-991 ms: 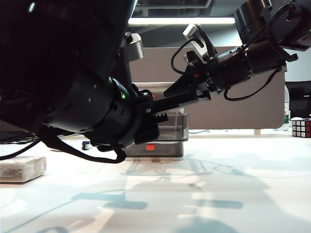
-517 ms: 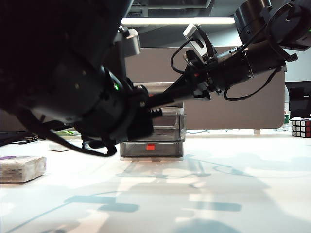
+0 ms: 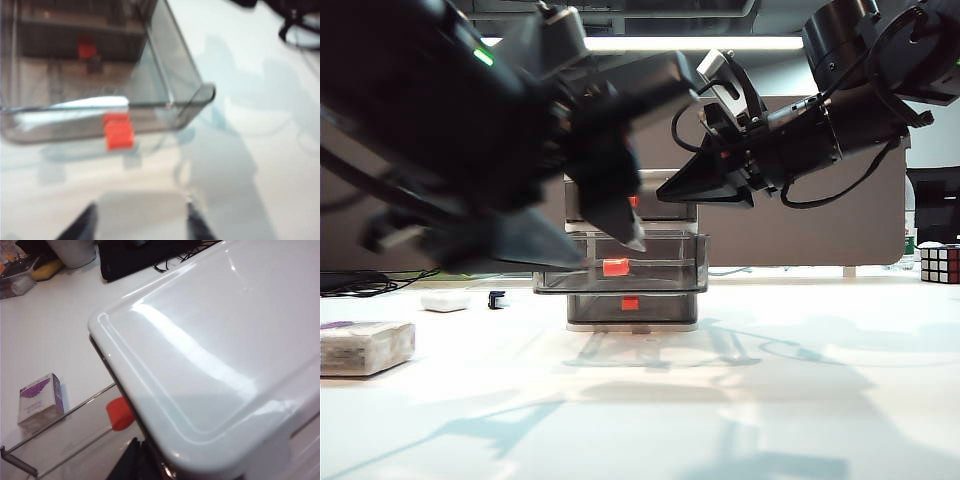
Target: Open the second layer of the drawer on the table, pick up a pack of napkins on the table and put it in, and finally close the drawer.
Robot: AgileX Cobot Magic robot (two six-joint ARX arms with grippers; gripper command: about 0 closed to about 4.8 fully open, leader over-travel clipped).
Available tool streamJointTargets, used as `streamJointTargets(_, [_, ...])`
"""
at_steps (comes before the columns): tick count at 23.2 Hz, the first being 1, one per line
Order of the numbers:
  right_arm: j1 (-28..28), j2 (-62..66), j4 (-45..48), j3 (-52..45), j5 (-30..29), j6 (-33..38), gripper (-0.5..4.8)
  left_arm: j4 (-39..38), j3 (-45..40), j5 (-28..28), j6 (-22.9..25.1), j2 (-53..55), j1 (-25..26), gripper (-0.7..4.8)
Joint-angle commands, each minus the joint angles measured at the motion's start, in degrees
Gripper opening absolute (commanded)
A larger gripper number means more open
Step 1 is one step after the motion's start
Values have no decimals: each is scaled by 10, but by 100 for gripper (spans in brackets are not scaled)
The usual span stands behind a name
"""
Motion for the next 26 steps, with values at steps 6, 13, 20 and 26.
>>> streamJointTargets(6, [3,-3,5,4,-31,10,-5,-506,2,-151,107,-306,-1,299])
streamJointTargets(13, [7,-3,1,4,-41,24,-5,-535,6,-250,175,-339,13,350])
streamJointTargets(20, [12,-3,1,4,-58,37,-5,-401,-52,-146,154,-337,97,479])
streamJointTargets(26, [12,-3,-14,3,-69,37,-5,-232,-110,92,204,-334,318,479])
